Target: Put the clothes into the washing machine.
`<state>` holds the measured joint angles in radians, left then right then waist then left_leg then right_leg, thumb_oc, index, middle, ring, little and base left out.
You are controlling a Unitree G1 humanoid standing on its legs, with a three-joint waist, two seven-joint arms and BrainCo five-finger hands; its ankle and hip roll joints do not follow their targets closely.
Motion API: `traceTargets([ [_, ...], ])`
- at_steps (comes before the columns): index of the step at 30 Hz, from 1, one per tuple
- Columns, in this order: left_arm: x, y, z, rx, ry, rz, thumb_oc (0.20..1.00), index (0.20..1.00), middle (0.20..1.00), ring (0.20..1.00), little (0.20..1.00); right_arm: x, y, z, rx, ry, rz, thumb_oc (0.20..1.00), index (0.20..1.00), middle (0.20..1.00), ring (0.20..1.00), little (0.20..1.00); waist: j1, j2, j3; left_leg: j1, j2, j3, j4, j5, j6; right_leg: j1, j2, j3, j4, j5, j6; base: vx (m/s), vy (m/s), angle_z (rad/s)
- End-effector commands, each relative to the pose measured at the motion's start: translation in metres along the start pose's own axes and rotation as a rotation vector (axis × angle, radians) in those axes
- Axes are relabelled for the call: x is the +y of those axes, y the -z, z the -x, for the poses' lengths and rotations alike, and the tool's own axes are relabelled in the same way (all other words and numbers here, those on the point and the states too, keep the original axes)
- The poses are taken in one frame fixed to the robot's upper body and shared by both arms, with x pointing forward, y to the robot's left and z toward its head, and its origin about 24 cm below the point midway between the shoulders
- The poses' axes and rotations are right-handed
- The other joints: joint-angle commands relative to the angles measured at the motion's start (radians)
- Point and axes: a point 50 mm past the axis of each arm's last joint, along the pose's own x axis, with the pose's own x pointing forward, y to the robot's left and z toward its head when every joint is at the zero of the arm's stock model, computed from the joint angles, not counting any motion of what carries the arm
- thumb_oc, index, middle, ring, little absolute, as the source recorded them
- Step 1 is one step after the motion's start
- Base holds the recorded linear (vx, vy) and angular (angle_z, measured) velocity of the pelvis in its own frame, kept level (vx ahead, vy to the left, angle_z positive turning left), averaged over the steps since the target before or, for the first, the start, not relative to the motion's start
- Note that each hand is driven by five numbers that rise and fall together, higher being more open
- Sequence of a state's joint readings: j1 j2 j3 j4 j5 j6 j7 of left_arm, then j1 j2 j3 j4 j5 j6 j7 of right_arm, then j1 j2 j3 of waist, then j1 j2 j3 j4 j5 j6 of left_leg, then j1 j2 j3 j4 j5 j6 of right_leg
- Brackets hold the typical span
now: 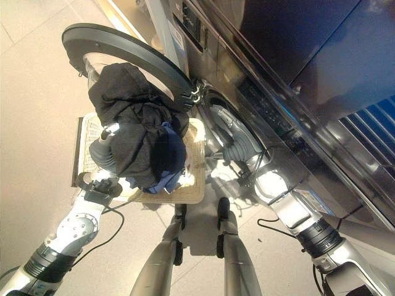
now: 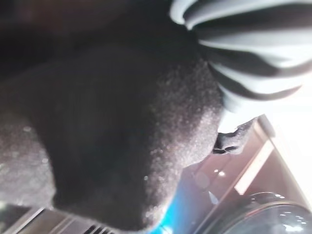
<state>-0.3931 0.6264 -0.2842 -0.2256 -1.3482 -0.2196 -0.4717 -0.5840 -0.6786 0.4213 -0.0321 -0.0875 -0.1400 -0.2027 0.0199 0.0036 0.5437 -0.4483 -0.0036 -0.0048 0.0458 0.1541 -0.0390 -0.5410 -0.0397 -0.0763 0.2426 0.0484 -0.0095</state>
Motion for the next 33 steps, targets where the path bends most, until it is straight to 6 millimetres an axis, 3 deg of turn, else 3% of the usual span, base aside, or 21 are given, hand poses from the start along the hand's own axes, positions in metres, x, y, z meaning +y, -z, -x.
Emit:
traceTargets([
  [1, -0.036, 0.001, -0.03, 0.024, 0.228, 0.136, 0.2, 0.2, 0.2, 0.2, 0.2, -0.005, -0.037, -0.013, -0.201, -0.136, -0.026, 1.0, 1.0, 1.0, 1.0, 1.0, -0.009, 0.017, -0.024, -0.008, -0.099, 0.037, 0.074, -0.053, 0.067, 0.102, -0.029, -0.079, -0.178, 0.095, 0.061, -0.01, -0.034, 0.04],
  [5, -0.04, 0.019, -0.032, 0.117, 0.25, 0.221, 0.2, 0.2, 0.2, 0.2, 0.2, 0.007, -0.05, -0.016, -0.262, -0.267, -0.123, 1.0, 1.0, 1.0, 1.0, 1.0, -0.009, 0.019, -0.024, -0.006, -0.097, 0.042, 0.072, -0.055, 0.069, 0.104, -0.031, -0.082, -0.183, 0.097, 0.063, 0.0, -0.005, 0.09],
  [8, -0.041, 0.029, -0.031, 0.169, 0.264, 0.269, 0.2, 0.2, 0.2, 0.2, 0.2, 0.024, -0.059, -0.016, -0.277, -0.472, -0.262, 1.0, 1.0, 1.0, 1.0, 1.0, -0.009, 0.018, -0.024, -0.01, -0.099, 0.045, 0.066, -0.048, 0.071, 0.099, -0.031, -0.084, -0.19, 0.104, 0.062, 0.0, 0.0, 0.02],
  [10, -0.041, 0.031, -0.031, 0.175, 0.263, 0.277, 0.2, 0.2, 0.2, 0.2, 0.2, 0.026, -0.059, -0.015, -0.277, -0.497, -0.283, 1.0, 1.0, 1.0, 1.0, 1.0, -0.009, 0.018, -0.024, -0.007, -0.098, 0.045, 0.066, -0.051, 0.071, 0.102, -0.03, -0.084, -0.19, 0.103, 0.062, 0.0, 0.0, 0.0],
  [11, -0.043, 0.038, -0.031, 0.203, 0.277, 0.317, 0.2, 0.2, 0.2, 0.2, 0.2, 0.042, -0.066, -0.011, -0.278, -0.633, -0.411, 1.0, 1.0, 1.0, 1.0, 1.0, -0.009, 0.015, -0.024, -0.01, -0.097, 0.047, 0.065, -0.048, 0.072, 0.099, -0.03, -0.084, -0.191, 0.106, 0.062, 0.0, 0.0, 0.0],
  [15, -0.044, 0.045, -0.03, 0.214, 0.279, 0.349, 0.2, 0.2, 0.2, 0.2, 0.2, 0.056, -0.07, -0.007, -0.266, -0.721, -0.525, 1.0, 1.0, 1.0, 1.0, 1.0, -0.009, 0.013, -0.024, -0.011, -0.096, 0.052, 0.062, -0.046, 0.072, 0.096, -0.03, -0.085, -0.193, 0.11, 0.061, 0.0, 0.0, 0.0],
  [21, -0.048, 0.061, -0.027, 0.247, 0.272, 0.394, 0.2, 0.2, 0.2, 0.2, 0.2, 0.087, -0.073, 0.01, -0.172, -0.862, -0.839, 1.0, 1.0, 1.0, 1.0, 1.0, -0.017, 0.009, -0.024, -0.019, -0.096, 0.053, 0.051, -0.036, 0.076, 0.082, -0.021, -0.07, -0.196, 0.12, 0.057, 0.0, 0.0, 0.0],
  [27, -0.045, 0.069, -0.021, 0.275, 0.217, 0.374, 0.2, 0.2, 0.2, 0.2, 0.2, 0.098, -0.07, 0.021, -0.127, -0.9, -0.991, 1.0, 1.0, 1.0, 1.0, 1.0, -0.023, 0.007, -0.024, -0.028, -0.096, 0.058, 0.046, -0.031, 0.078, 0.07, -0.014, -0.066, -0.197, 0.124, 0.054, 0.0, 0.004, -0.01],
  [28, -0.042, 0.069, -0.019, 0.281, 0.192, 0.355, 0.2, 0.2, 0.2, 0.2, 0.2, 0.099, -0.07, 0.024, -0.125, -0.9, -1.035, 0.222, 0.222, 0.222, 0.222, 0.222, -0.024, 0.006, -0.024, -0.03, -0.096, 0.058, 0.045, -0.03, 0.078, 0.068, -0.012, -0.064, -0.196, 0.124, 0.054, 0.0, 0.0, 0.0],
  [30, -0.032, 0.07, -0.014, 0.283, 0.117, 0.284, 0.2, 0.2, 0.2, 0.2, 0.2, 0.1, -0.068, 0.028, -0.123, -0.879, -1.137, 0.2, 0.2, 0.2, 0.2, 0.2, -0.024, 0.003, -0.024, -0.036, -0.096, 0.059, 0.046, -0.028, 0.079, 0.06, -0.011, -0.066, -0.193, 0.127, 0.055, 0.0, 0.0, 0.0],
  [32, -0.029, 0.069, -0.014, 0.279, 0.095, 0.264, 0.2, 0.2, 0.2, 0.2, 0.2, 0.101, -0.067, 0.028, -0.124, -0.87, -1.138, 0.2, 0.2, 0.2, 0.2, 0.2, -0.024, 0.003, -0.024, -0.038, -0.096, 0.059, 0.047, -0.028, 0.079, 0.059, -0.01, -0.067, -0.193, 0.127, 0.055, 0.0, 0.0, 0.0],
  [33, -0.016, 0.067, -0.01, 0.261, -0.016, 0.18, 0.2, 0.2, 0.2, 0.2, 0.2, 0.1, -0.062, 0.027, -0.118, -0.818, -1.115, 0.2, 0.2, 0.2, 0.2, 0.2, -0.022, 0.001, -0.024, -0.047, -0.096, 0.059, 0.052, -0.027, 0.08, 0.05, -0.012, -0.076, -0.187, 0.127, 0.057, 0.0, 0.0, 0.0],
])
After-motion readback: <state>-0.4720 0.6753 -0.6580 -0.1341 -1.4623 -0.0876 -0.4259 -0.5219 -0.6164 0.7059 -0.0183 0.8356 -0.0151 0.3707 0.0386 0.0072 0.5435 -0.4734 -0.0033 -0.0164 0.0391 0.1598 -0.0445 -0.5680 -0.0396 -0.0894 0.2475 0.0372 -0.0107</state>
